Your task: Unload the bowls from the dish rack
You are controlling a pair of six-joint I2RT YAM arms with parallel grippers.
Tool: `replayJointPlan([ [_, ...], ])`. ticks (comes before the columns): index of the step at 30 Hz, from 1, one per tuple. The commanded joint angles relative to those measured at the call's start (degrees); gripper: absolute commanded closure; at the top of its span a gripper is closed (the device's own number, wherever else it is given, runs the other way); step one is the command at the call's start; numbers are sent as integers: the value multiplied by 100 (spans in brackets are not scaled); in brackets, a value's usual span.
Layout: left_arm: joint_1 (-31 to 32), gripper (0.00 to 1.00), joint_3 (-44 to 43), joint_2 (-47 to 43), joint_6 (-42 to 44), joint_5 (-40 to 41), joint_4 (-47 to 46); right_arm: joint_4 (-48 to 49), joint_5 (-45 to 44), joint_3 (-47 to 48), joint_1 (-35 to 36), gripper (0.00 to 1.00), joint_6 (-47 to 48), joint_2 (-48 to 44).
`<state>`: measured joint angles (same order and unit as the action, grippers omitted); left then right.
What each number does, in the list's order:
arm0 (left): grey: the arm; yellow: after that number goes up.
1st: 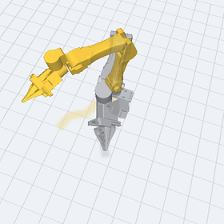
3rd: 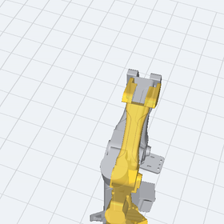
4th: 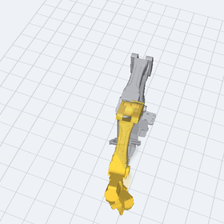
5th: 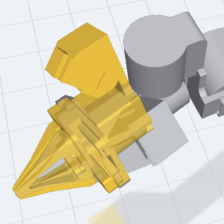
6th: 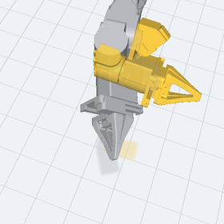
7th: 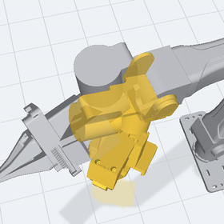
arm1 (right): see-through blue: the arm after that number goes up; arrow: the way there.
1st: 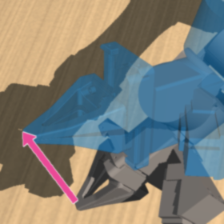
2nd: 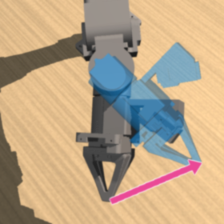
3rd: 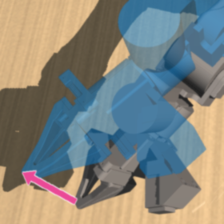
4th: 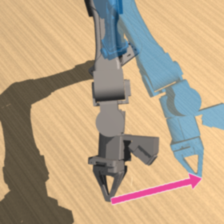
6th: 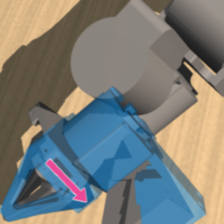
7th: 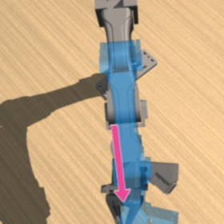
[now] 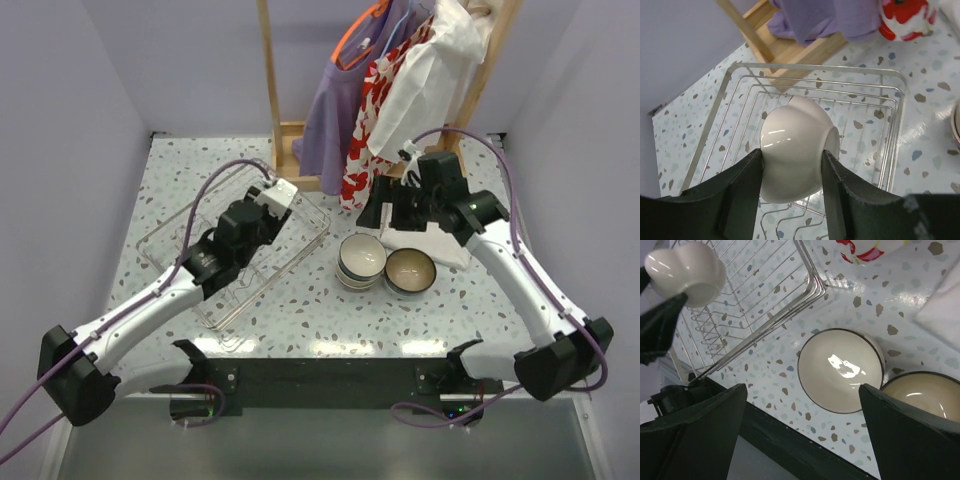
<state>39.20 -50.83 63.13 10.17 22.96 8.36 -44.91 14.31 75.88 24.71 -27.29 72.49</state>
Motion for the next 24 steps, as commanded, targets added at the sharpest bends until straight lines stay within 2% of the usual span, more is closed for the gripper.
replayJointPlan([
  [1,491,91,362,-389,907,182,-352,306,116,647,218,2,-417,546],
  [8,1107,90,644,-855,1250,-54,-537,491,441,1174,377,2,-891,1495],
  [14,1274,89,697,-1005,1294,-415,-563,500,459,1746,596,2,-1085,2233],
  [24,1450,89,662,-979,1478,-644,-537,659,635,2177,895,3,-1244,2867],
])
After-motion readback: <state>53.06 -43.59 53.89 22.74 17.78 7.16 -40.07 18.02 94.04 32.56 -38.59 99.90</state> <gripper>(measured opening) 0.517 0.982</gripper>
